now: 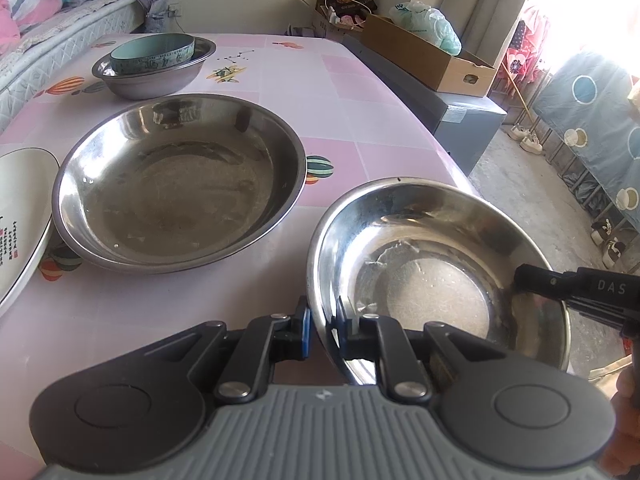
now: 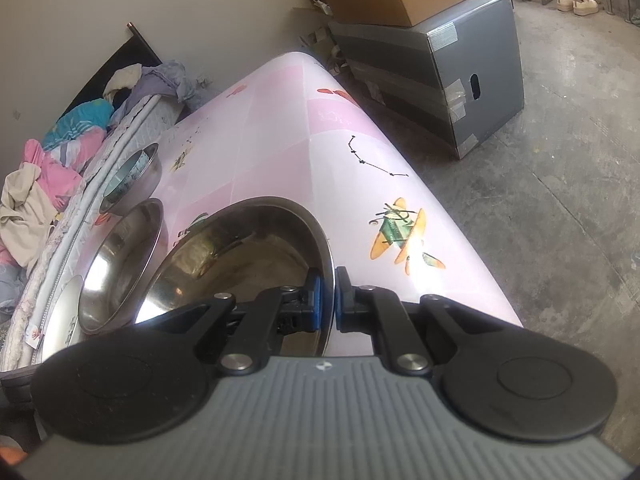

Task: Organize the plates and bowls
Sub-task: 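Lift the shallow steel bowl off the table with both grippers, then carry the shallow steel bowl toward the large steel bowl with both grippers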

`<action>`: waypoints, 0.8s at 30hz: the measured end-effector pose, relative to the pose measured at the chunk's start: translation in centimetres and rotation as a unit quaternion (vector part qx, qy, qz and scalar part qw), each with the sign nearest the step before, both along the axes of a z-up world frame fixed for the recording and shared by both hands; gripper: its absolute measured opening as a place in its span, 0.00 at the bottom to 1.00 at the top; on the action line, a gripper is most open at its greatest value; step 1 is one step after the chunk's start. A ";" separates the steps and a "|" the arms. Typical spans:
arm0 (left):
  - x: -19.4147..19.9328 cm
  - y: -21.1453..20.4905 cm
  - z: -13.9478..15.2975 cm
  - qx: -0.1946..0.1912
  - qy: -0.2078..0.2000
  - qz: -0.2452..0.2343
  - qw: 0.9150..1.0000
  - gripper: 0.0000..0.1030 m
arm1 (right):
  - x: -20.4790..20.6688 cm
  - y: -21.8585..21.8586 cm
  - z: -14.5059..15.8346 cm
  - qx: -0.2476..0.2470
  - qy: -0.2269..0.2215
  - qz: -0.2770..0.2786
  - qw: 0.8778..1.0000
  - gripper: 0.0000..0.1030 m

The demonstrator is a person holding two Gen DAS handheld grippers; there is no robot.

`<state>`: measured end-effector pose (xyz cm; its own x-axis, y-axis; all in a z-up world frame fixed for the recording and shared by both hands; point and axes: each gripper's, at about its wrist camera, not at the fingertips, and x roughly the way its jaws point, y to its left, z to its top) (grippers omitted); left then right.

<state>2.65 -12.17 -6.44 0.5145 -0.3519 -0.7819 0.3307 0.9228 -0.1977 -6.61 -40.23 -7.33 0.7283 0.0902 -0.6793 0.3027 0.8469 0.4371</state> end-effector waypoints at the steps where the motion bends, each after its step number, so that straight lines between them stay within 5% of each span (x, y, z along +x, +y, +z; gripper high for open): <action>1: 0.0 0.0 0.0 0.000 -0.001 0.000 1.000 0.13 | 0.0 0.0 0.0 0.000 0.000 0.001 1.000 0.06; 24: 0.6 -0.5 -0.5 0.008 -0.001 -0.009 1.000 0.16 | 0.1 -0.2 -0.5 -0.001 0.003 0.004 1.000 0.06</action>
